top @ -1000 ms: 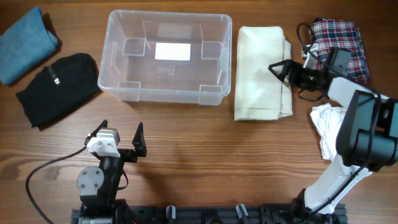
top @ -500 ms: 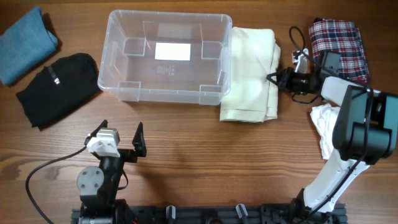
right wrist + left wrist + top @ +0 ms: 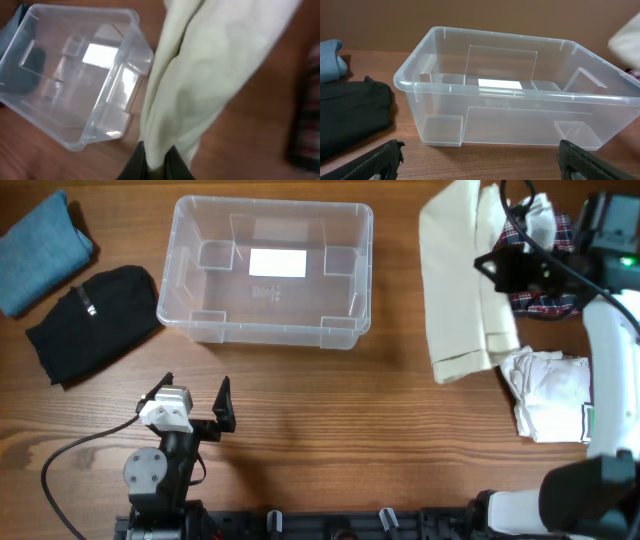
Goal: Pack container
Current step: 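Lift the cream cloth with the right gripper and lower it into the bin, then withdraw the right gripper and reach to the red-plaid shirt, then grasp the red-plaid shirt with the right gripper and lift, then carry the plaid shirt into the bin's left side and release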
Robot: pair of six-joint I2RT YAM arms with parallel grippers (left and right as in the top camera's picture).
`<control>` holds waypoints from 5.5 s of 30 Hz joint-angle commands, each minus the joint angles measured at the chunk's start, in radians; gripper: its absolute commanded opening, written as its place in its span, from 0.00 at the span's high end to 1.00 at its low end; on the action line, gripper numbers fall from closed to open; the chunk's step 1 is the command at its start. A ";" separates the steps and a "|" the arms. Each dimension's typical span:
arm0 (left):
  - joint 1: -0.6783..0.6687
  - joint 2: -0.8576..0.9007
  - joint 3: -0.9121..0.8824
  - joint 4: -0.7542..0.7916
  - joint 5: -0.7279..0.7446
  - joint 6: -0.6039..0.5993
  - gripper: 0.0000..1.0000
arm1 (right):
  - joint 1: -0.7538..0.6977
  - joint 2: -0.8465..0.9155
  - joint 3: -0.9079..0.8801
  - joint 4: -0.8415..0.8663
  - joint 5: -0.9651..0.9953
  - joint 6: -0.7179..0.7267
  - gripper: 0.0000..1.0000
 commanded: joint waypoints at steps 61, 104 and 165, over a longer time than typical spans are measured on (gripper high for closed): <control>0.009 -0.006 -0.005 0.000 0.008 -0.010 0.00 | 0.766 0.574 0.138 1.077 0.302 -0.669 0.17; 0.009 -0.006 -0.005 0.000 0.008 -0.010 0.00 | -0.502 0.498 0.131 0.276 0.196 0.197 0.00; 0.009 -0.006 -0.005 0.000 0.008 -0.010 0.00 | 0.342 -0.013 0.128 0.550 -0.010 0.496 0.96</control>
